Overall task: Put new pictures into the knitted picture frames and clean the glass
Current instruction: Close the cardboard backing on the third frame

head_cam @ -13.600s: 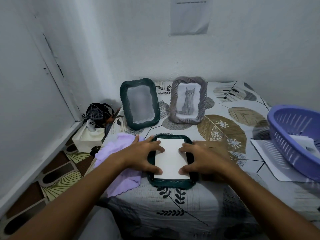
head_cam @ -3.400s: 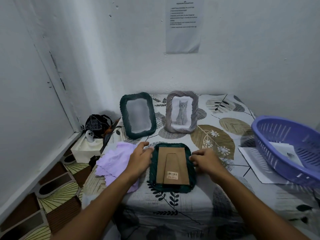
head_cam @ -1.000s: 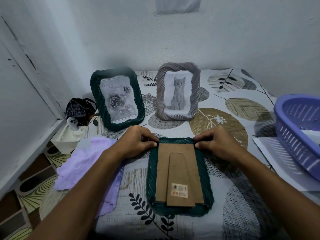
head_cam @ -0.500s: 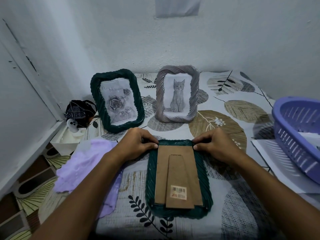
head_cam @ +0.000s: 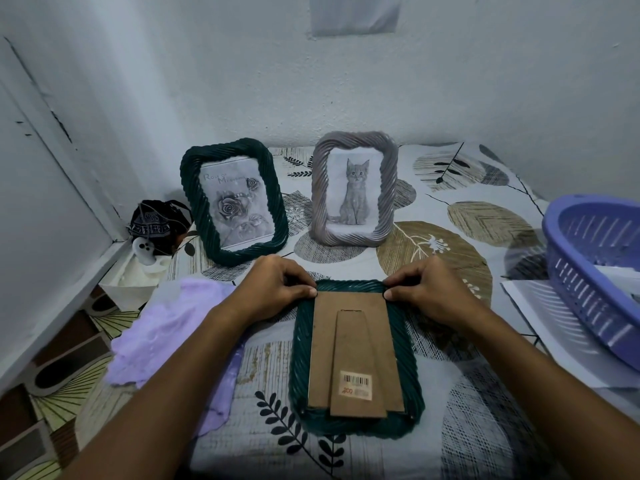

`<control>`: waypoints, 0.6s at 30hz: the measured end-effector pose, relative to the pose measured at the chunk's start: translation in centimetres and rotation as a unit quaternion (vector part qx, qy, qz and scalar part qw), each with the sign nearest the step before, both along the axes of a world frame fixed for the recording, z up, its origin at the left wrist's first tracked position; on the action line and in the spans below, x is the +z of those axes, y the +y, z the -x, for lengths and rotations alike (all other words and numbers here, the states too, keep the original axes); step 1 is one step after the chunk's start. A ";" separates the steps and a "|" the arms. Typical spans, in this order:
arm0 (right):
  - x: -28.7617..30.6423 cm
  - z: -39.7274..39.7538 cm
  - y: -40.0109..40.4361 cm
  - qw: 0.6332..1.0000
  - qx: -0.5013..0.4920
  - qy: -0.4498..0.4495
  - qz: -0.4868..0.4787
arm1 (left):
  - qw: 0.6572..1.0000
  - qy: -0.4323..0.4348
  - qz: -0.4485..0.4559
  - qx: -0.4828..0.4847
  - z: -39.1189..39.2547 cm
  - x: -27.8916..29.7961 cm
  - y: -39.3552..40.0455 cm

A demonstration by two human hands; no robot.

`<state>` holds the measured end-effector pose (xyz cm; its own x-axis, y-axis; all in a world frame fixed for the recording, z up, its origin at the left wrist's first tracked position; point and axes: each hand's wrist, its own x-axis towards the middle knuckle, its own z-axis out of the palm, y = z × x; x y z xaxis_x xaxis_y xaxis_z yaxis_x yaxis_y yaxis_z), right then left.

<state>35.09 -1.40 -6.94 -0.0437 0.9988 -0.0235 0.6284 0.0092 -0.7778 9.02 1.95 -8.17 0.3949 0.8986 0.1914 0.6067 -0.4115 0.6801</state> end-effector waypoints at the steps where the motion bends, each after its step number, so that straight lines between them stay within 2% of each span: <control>1: 0.0 0.0 0.0 1.000 -0.001 0.000 0.000 | 1.000 0.000 0.005 0.002 0.0 0.0 0.0; 18: 0.0 0.1 0.4 0.999 -0.021 0.022 0.026 | 0.997 0.017 0.047 0.051 -0.2 0.3 0.1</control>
<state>34.96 -0.98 -6.90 -0.0037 0.9972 -0.0749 0.5926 -0.0581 -0.8034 9.18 2.10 -7.84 0.3060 0.9476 0.0918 0.6653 -0.2818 0.6913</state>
